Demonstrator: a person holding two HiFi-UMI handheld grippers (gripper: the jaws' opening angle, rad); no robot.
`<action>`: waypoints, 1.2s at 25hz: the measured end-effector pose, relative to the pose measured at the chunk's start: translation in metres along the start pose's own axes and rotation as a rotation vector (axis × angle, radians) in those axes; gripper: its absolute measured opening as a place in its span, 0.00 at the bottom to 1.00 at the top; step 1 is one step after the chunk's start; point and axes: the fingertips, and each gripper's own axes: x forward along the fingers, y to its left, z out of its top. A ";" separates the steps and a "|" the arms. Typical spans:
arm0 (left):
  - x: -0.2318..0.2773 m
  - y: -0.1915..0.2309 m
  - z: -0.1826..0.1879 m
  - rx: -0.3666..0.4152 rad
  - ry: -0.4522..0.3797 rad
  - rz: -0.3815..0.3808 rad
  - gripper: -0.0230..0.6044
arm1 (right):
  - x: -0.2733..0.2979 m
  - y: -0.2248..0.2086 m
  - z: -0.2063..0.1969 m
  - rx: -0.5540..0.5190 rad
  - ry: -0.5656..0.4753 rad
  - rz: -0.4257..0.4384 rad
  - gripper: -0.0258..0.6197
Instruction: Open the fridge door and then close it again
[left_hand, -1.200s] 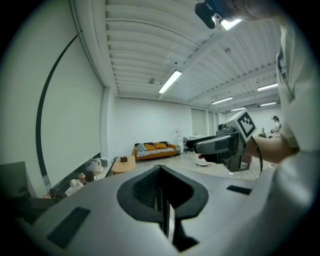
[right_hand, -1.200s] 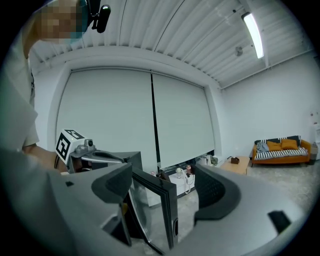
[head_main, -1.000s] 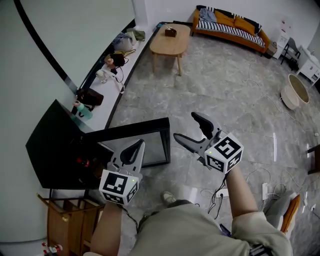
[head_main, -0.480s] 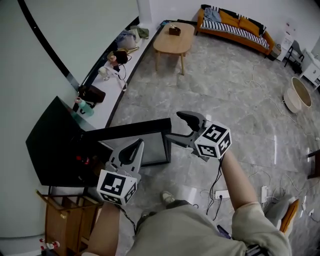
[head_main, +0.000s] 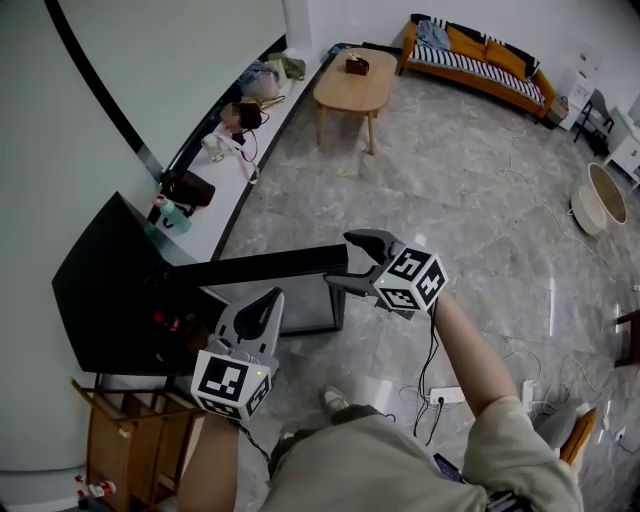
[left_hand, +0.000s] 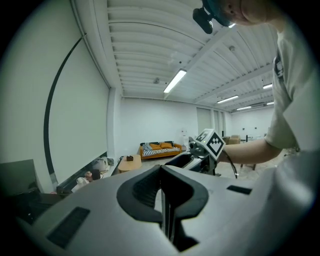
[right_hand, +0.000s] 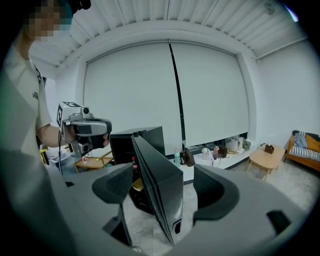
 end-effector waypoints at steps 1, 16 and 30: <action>-0.001 0.002 -0.002 -0.003 0.001 0.004 0.05 | 0.004 -0.002 -0.001 0.010 0.001 0.013 0.56; 0.002 0.009 -0.011 -0.053 0.017 0.006 0.05 | 0.036 0.006 -0.013 0.034 0.021 0.210 0.55; -0.006 0.001 -0.017 -0.058 0.028 -0.003 0.05 | 0.028 0.017 -0.017 0.021 0.014 0.188 0.47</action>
